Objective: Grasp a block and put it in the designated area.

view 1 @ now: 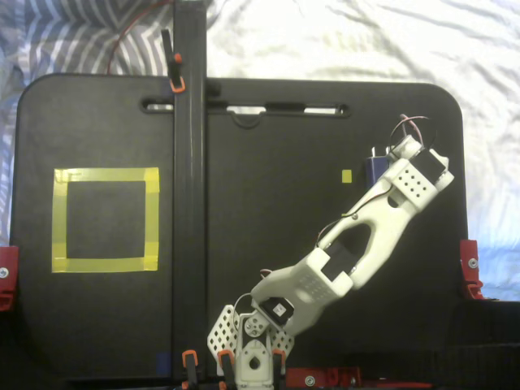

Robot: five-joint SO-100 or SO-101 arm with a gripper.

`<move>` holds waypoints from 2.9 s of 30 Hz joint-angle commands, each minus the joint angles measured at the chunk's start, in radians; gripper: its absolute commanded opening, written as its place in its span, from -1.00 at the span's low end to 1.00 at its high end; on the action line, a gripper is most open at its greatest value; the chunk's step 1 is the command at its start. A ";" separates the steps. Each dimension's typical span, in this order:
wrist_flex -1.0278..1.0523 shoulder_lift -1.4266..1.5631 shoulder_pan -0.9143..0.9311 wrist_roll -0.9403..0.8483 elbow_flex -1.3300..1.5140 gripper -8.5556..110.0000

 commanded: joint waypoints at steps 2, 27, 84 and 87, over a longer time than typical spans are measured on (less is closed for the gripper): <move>-0.012 0.000 0.008 -0.014 -0.035 -0.35; -0.104 -0.147 0.009 -0.051 -0.034 -0.28; 0.003 -0.043 -0.052 -0.026 -0.032 -0.48; 0.055 0.012 -0.069 -0.005 -0.032 -0.48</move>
